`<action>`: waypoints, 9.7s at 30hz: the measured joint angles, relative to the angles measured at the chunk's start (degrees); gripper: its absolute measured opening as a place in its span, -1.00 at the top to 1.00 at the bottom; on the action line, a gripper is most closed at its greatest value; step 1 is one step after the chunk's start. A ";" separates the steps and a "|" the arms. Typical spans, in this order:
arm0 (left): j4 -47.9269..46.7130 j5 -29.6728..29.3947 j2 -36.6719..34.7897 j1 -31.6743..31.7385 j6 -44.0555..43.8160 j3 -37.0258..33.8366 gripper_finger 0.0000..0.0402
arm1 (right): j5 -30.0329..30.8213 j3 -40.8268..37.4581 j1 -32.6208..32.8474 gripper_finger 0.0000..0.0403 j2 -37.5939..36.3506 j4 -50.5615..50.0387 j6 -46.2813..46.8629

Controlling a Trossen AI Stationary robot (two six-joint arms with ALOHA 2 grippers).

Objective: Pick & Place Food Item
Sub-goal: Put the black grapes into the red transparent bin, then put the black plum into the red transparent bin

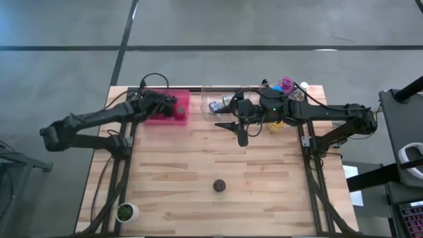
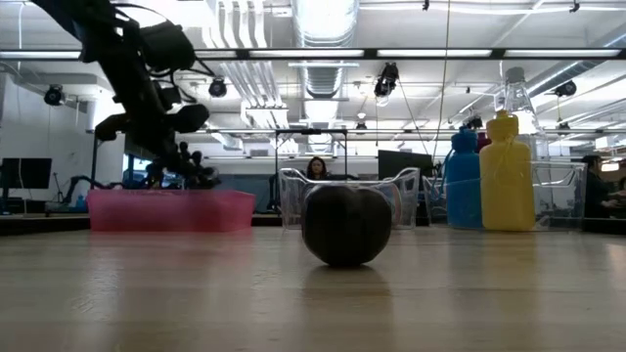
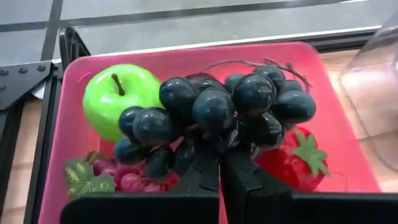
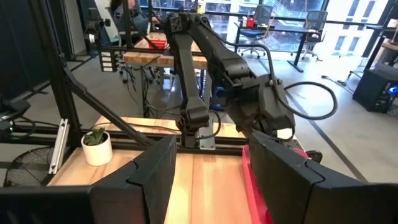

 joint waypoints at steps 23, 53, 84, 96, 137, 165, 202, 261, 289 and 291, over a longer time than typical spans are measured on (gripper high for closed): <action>2.12 6.02 -2.05 1.47 2.92 0.68 0.18 | -0.36 -0.07 0.00 0.03 -0.53 -5.10 2.29; 2.37 23.53 -10.62 -27.65 9.53 7.79 0.87 | -21.62 -5.35 6.54 0.94 17.64 -40.98 9.34; 2.23 23.59 -15.52 -28.43 12.70 16.35 0.87 | -38.70 -2.03 10.05 0.96 37.68 -15.58 0.27; 2.23 23.59 -15.52 -28.43 12.69 16.35 0.87 | -31.12 -2.21 8.14 0.96 37.77 -11.97 -2.90; 2.28 28.39 -11.24 -29.44 18.83 16.33 0.52 | -5.56 -4.57 5.25 0.96 9.51 -25.35 2.58; 1.84 27.24 13.64 -43.06 32.93 22.14 0.42 | -6.01 -30.13 5.55 0.96 -24.25 -9.17 8.17; -7.04 25.22 27.78 -44.09 23.97 32.28 0.42 | -5.92 -29.22 5.51 0.96 -22.51 -8.46 7.04; 14.00 23.36 44.26 -49.22 35.19 23.70 -0.33 | -5.90 -29.24 5.51 0.96 -22.49 -8.46 7.04; -2.65 8.73 21.08 -39.81 21.57 24.20 -0.07 | -5.88 -29.27 5.49 0.96 -22.51 -8.46 7.04; -5.14 8.55 18.34 -37.95 18.14 24.20 -0.07 | -5.90 -29.29 5.51 0.96 -22.51 -8.48 7.05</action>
